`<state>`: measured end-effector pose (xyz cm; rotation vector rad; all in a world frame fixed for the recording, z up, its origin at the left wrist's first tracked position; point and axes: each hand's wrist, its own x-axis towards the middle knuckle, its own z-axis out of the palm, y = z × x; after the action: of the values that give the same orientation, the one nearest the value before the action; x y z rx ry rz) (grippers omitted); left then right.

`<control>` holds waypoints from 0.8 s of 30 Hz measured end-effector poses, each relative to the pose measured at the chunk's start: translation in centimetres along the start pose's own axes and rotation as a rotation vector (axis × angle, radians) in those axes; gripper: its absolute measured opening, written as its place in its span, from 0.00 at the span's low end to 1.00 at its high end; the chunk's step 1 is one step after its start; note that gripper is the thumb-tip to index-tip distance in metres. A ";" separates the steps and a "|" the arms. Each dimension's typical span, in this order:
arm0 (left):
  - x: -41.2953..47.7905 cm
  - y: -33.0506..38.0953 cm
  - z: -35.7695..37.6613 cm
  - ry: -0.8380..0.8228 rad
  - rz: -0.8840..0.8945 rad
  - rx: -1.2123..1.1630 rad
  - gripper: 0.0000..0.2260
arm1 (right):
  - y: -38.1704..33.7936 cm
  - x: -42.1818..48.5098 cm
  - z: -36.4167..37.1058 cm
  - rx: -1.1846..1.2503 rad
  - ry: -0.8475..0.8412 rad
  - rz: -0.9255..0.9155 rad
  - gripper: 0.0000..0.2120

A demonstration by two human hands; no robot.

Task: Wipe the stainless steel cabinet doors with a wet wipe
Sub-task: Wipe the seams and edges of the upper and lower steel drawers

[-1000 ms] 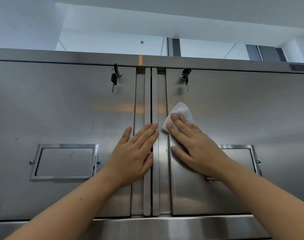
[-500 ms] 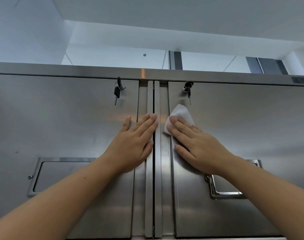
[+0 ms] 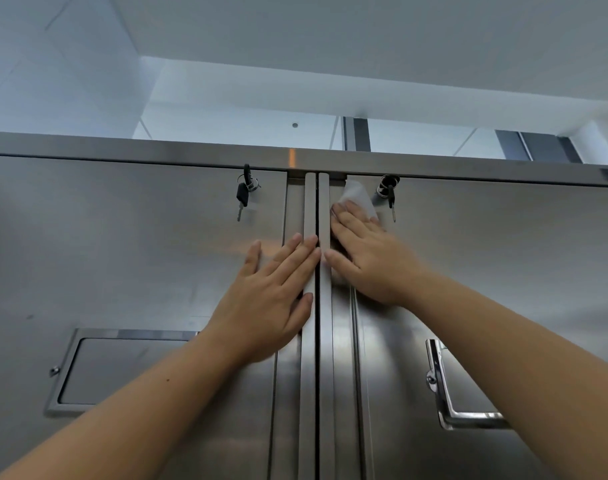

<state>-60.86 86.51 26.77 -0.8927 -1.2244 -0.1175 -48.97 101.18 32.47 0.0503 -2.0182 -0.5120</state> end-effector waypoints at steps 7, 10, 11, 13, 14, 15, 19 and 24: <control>-0.1 0.0 0.0 -0.002 0.001 0.019 0.26 | -0.5 1.2 -0.3 0.007 0.000 0.096 0.30; -0.1 0.0 0.1 0.002 0.005 0.028 0.25 | 0.1 3.3 -1.7 0.071 -0.001 0.121 0.27; -0.1 0.0 0.1 0.003 0.004 0.031 0.25 | 0.3 3.7 -1.9 0.091 -0.002 0.126 0.26; 0.0 -0.1 0.1 0.006 0.003 0.039 0.25 | 0.2 3.6 -1.8 0.092 0.010 0.123 0.26; -0.1 -0.1 0.1 0.008 0.005 0.043 0.25 | 0.0 3.1 -1.5 0.077 0.023 0.112 0.26; -0.1 -0.1 0.1 0.009 0.006 0.043 0.25 | -0.2 2.3 -1.0 0.063 0.034 0.096 0.26; 0.0 -0.1 0.2 0.008 0.002 0.028 0.25 | -0.4 -0.5 0.3 0.029 0.027 0.046 0.26; -0.1 -0.1 0.2 -0.011 0.002 0.042 0.26 | -0.2 1.8 -0.2 0.051 0.023 0.114 0.30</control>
<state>-61.11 86.57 26.75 -0.8595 -1.2319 -0.0849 -49.71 100.49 33.97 -0.0273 -1.9990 -0.3861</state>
